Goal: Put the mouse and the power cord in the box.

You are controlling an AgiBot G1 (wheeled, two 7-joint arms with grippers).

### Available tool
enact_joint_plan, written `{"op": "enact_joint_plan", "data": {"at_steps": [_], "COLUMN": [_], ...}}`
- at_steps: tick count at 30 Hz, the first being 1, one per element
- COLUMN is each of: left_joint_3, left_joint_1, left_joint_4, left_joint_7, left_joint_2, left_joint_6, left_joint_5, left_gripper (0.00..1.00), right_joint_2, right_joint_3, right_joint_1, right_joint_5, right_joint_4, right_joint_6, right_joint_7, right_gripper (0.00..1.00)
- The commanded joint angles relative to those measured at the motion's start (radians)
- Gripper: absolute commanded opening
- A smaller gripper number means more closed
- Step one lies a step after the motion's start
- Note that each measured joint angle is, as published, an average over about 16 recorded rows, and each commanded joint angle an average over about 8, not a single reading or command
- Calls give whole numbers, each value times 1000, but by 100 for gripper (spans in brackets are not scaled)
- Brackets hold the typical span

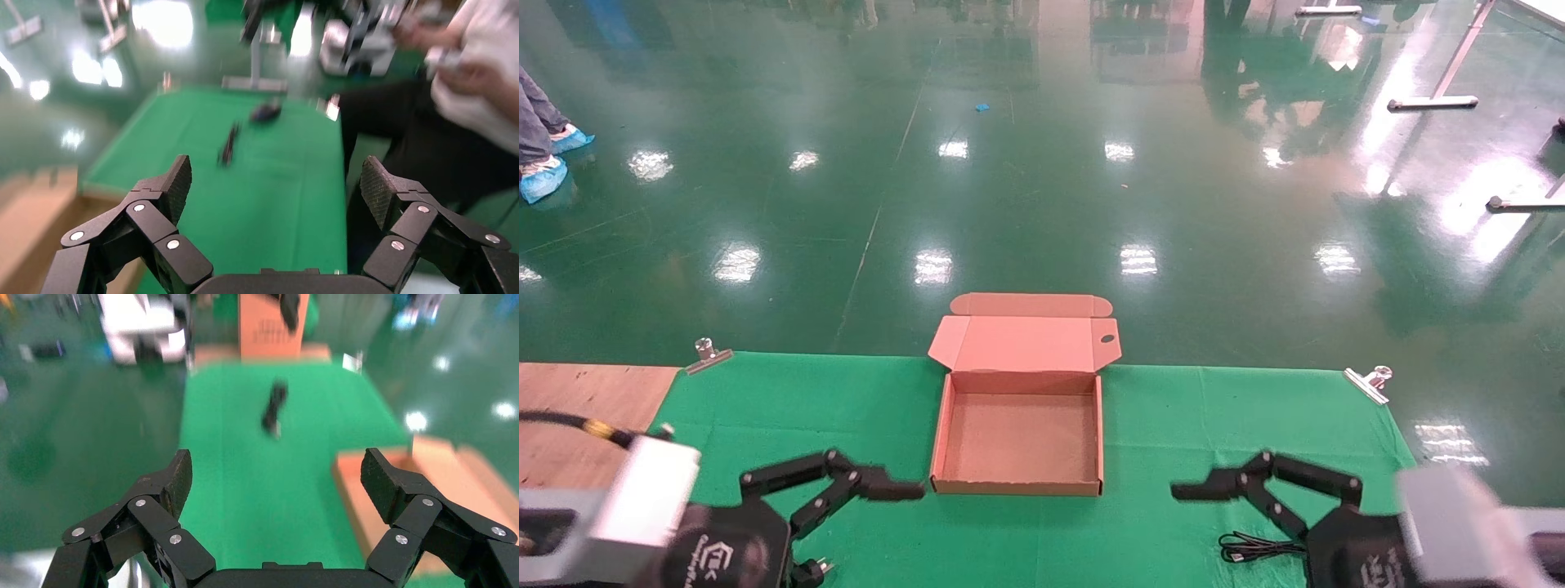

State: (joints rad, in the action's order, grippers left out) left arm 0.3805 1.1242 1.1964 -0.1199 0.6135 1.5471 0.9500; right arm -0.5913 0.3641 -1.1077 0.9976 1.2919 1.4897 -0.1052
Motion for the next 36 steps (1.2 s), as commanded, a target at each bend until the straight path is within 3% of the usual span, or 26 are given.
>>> {"op": "enact_joint_plan", "data": {"at_steps": [1, 12, 20, 27, 36], "left_joint_3": [18, 172, 278, 345, 369], "left_joint_1": [12, 138, 246, 317, 379], "left_joint_4": [-29, -202, -347, -492, -734], "left_joint_7": [18, 132, 245, 346, 507], "left_joint_2": [0, 46, 125, 224, 309], "left_joint_6": [8, -18, -135, -248, -302], "left_joint_5": [45, 410, 716, 888, 930], "left_gripper": [100, 100, 100, 100, 100], "right_joint_2": [5, -81, -208, -315, -442], "right_joint_3": [20, 190, 308, 371, 397], "right_joint_1": [-12, -148, -251, -295, -345], "right_joint_5": [60, 553, 844, 970, 1027], "right_joint_4": [3, -8, -140, -351, -653], "right_joint_6": [1, -49, -75, -139, -278], "right_joint_7": [12, 35, 70, 164, 322], "right_gripper": [100, 100, 100, 100, 100]}}
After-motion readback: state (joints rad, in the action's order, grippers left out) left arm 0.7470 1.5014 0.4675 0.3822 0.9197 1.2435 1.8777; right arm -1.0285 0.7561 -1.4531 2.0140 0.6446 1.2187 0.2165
